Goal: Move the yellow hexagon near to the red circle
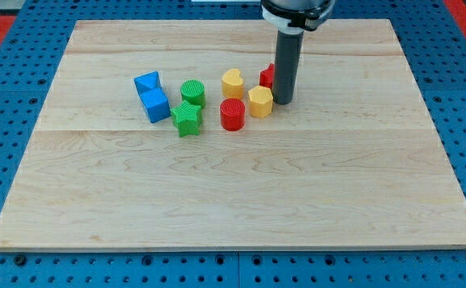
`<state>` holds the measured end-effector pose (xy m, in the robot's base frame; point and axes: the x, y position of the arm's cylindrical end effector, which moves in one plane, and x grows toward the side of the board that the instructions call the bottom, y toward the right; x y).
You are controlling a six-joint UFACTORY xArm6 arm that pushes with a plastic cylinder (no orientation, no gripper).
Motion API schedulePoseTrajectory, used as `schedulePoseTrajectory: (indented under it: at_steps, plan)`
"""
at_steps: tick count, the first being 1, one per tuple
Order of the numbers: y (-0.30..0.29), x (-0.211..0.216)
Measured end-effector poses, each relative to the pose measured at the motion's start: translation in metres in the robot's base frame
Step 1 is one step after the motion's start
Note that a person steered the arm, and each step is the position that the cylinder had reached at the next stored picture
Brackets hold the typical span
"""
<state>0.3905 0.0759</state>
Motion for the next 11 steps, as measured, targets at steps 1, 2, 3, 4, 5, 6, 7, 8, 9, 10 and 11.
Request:
schedulePoseTrajectory:
  at_steps: [1,2,3,4,5,6,7,8,9,10,11]
  plan:
    - [0.02,0.026]
    - [0.02,0.042]
    - [0.009,0.039]
    - [0.009,0.038]
    - [0.009,0.034]
    - [0.007,0.024]
    - [0.004,0.022]
    - [-0.001,0.02]
    - [-0.005,0.017]
    - [-0.013,0.014]
    - [-0.022,0.012]
